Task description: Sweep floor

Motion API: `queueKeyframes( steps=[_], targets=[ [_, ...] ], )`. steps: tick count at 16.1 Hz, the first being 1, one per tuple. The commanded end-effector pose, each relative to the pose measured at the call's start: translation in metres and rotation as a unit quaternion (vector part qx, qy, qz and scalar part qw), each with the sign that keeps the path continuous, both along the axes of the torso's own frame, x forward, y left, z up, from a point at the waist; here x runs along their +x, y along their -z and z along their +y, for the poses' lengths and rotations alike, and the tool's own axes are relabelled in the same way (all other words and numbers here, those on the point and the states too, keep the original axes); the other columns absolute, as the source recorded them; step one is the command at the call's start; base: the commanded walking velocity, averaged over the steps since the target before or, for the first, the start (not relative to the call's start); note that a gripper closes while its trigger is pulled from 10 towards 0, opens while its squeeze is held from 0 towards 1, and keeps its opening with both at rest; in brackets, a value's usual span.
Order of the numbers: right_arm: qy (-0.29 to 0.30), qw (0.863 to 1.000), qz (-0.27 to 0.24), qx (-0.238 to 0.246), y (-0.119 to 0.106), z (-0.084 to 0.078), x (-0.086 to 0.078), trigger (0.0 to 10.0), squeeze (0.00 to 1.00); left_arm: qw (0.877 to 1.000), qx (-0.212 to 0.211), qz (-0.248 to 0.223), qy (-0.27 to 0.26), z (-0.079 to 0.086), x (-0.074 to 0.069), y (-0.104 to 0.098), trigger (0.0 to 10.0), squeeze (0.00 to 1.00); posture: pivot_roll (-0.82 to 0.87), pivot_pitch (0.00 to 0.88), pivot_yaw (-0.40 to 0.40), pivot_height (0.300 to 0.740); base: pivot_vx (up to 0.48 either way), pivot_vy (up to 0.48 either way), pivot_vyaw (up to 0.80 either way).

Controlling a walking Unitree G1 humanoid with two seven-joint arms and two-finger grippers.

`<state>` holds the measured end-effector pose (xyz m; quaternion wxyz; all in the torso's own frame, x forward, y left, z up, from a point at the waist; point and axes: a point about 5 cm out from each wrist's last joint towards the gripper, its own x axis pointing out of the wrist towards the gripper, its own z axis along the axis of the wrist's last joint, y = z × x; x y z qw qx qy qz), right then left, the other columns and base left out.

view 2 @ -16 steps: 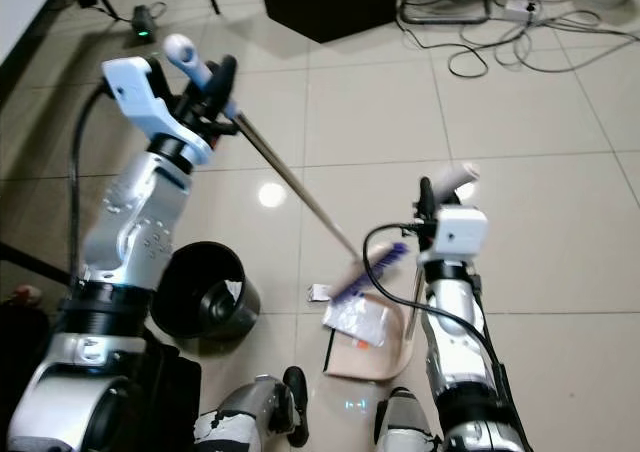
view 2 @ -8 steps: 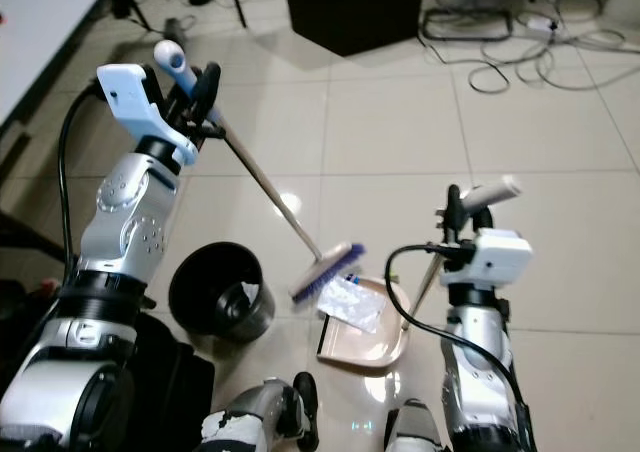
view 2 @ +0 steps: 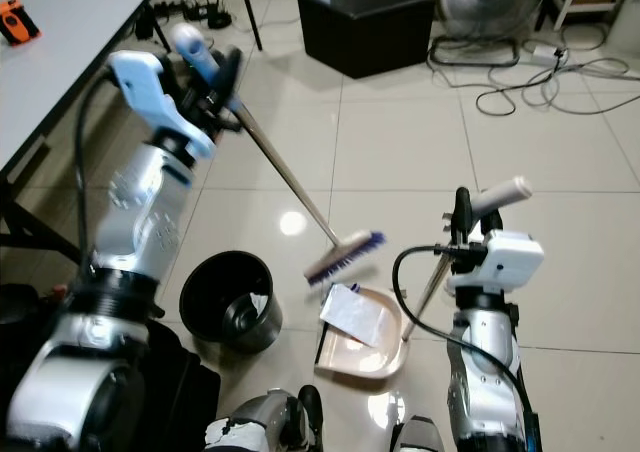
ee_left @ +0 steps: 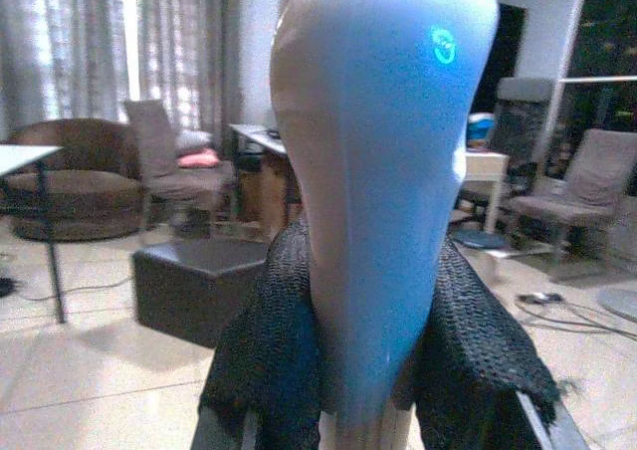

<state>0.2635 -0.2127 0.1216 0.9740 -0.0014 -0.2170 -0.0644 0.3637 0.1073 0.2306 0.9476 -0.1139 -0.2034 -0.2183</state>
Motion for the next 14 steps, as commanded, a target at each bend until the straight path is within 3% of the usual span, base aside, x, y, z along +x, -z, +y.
queueKeyframes(
  steps=[1, 5, 7, 10, 13, 14],
  targets=[
    [-0.002, 1.0, -0.029, 0.003, -0.014, 0.0, 0.002, 10.0, 0.0, 1.0, -0.006, -0.01, 0.009, -0.001, -0.005, -0.005, 10.0, 0.0, 0.06, 0.078, 0.186, 0.74, 0.0, 0.0, 0.0],
    [0.002, 1.0, -0.024, 0.002, -0.015, -0.003, 0.004, 10.0, 0.0, 0.997, -0.065, 0.028, 0.027, -0.006, -0.011, -0.003, 10.0, 0.0, 0.06, 0.072, 0.183, 0.74, 0.0, 0.0, 0.0],
    [0.004, 1.0, -0.022, 0.002, -0.014, -0.004, 0.004, 10.0, 0.0, 0.997, -0.066, 0.029, 0.025, -0.006, -0.012, -0.003, 10.0, 0.0, 0.06, 0.069, 0.183, 0.74, 0.0, 0.0, 0.0],
    [0.005, 1.0, -0.024, 0.0, -0.016, -0.005, 0.002, 10.0, 0.0, 0.999, 0.013, 0.025, -0.045, 0.006, -0.003, 0.002, 10.0, 0.0, 0.05, 0.06, 0.187, 0.74, 0.0, 0.0, 0.0],
    [0.007, 1.0, -0.027, -0.001, -0.018, -0.008, -0.001, 10.0, 0.0, 0.992, 0.079, 0.031, -0.097, 0.019, 0.003, 0.009, 10.0, 0.0, 0.04, 0.054, 0.187, 0.74, 0.0, 0.0, 0.0],
    [0.007, 1.0, -0.028, -0.001, -0.019, -0.009, -0.001, 10.0, 0.0, 0.991, 0.085, 0.029, -0.102, 0.02, 0.003, 0.01, 10.0, 0.0, 0.04, 0.054, 0.187, 0.74, 0.0, 0.0, 0.0]
  ],
)
